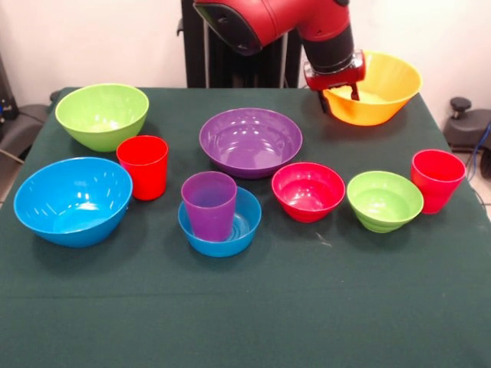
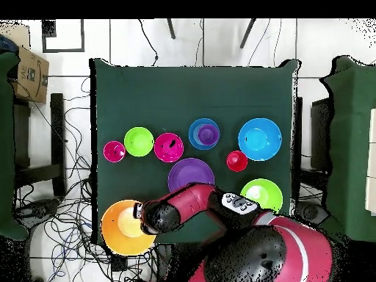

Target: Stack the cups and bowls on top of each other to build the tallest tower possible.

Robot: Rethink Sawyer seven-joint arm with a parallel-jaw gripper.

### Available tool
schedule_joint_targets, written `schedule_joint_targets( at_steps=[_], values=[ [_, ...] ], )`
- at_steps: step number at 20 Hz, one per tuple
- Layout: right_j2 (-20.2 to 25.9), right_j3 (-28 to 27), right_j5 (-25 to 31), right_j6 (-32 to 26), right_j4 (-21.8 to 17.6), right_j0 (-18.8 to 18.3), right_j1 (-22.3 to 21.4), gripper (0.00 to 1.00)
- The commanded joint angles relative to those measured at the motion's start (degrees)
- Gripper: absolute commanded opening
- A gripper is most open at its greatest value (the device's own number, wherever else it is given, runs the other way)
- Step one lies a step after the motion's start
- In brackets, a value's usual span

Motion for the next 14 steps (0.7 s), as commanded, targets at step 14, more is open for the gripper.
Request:
schedule_joint_targets(
  at_steps=[14],
  values=[
    [2.43, -3.44, 8.12, -9.11, -4.82, 1.58, 0.90, 1.00]
  ],
)
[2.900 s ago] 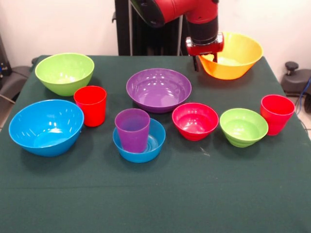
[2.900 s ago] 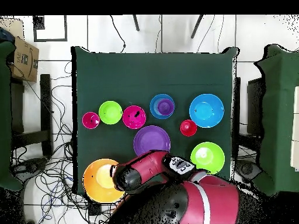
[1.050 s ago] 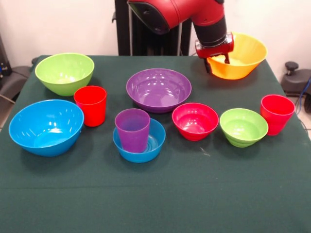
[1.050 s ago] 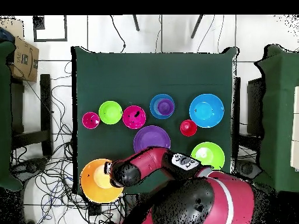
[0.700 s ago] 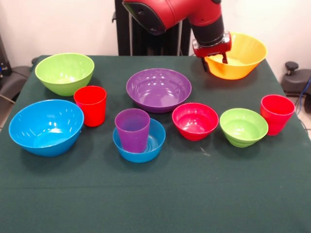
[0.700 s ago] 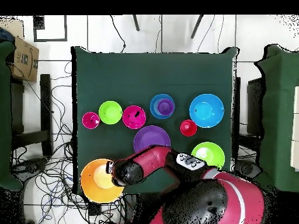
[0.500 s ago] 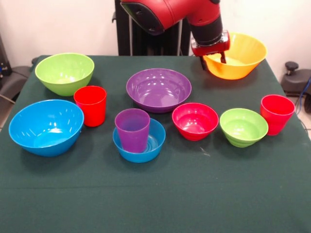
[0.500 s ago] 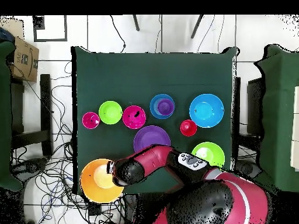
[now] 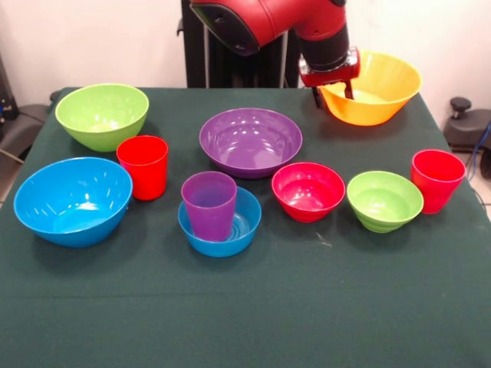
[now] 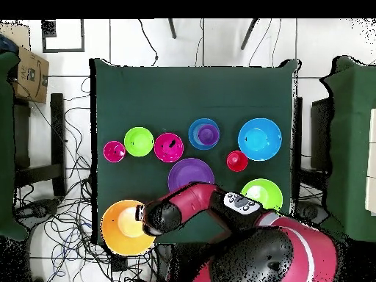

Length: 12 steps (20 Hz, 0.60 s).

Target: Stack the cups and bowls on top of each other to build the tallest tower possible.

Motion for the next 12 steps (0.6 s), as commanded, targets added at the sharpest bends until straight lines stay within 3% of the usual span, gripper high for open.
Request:
schedule_joint_targets(
  at_steps=[1, 12],
  values=[
    [1.54, -3.61, 4.80, -9.43, -4.00, 2.44, 1.10, 1.00],
    [2.27, -1.67, 6.32, -11.45, -3.66, 0.96, 1.30, 1.00]
  ],
)
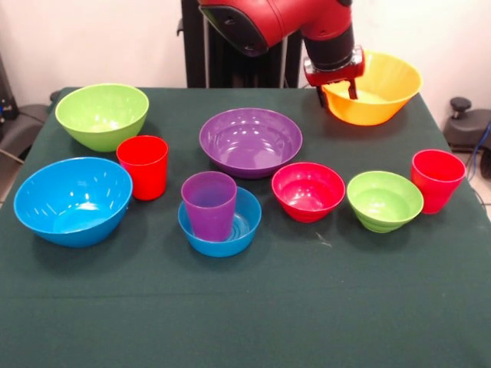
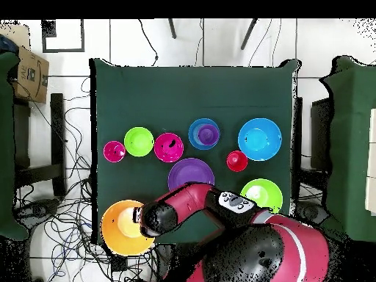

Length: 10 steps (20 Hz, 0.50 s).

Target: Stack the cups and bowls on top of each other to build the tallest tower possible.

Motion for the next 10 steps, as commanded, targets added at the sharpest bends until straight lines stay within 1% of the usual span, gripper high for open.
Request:
schedule_joint_targets(
  at_steps=[1, 6, 8, 10],
  values=[
    [2.59, -1.36, 5.65, -11.65, -3.66, -0.52, 0.87, 1.00],
    [1.56, -1.83, 3.95, -10.89, -5.51, 0.40, 1.66, 1.00],
    [1.72, -1.64, 4.37, -11.91, -6.23, 0.14, 1.12, 1.00],
    [1.91, -1.80, 5.38, -14.40, -7.95, -0.09, 0.55, 1.00]
  ],
)
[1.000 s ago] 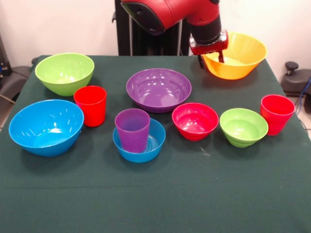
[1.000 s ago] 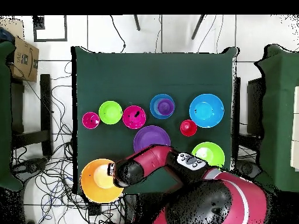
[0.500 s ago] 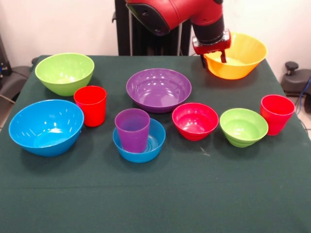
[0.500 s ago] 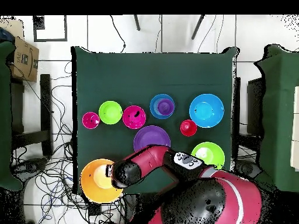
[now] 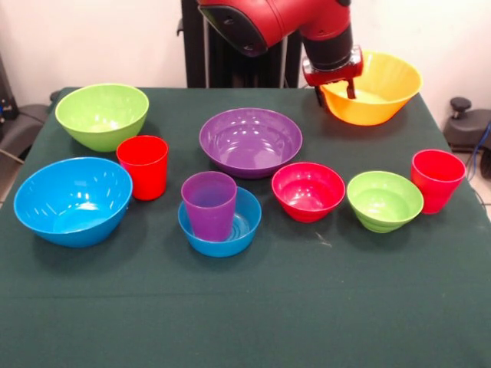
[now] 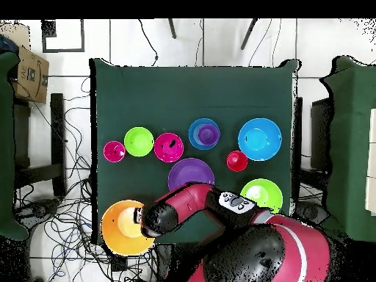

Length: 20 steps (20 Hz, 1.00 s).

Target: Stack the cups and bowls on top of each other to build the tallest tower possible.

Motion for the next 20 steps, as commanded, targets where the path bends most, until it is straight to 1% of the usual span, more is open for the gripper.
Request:
schedule_joint_targets(
  at_steps=[1, 2, 6, 9, 14, 17, 20],
  values=[
    [2.17, -1.87, 6.78, -16.59, -7.60, -0.31, 0.96, 1.00],
    [2.44, -1.76, 7.58, -17.58, -7.81, -0.62, 1.37, 1.00],
    [3.91, -1.10, 5.24, -17.82, -10.33, -1.80, 1.12, 1.00],
    [4.51, -0.40, 9.29, -20.10, -9.84, -2.45, 1.93, 1.00],
    [4.55, 0.04, 6.90, -19.15, -12.40, -2.14, 2.00, 1.00],
    [4.12, -0.65, 8.31, -20.34, -12.98, -1.59, 2.79, 1.00],
    [3.96, -0.88, 8.52, -21.13, -13.40, -1.43, 3.35, 1.00]
  ],
)
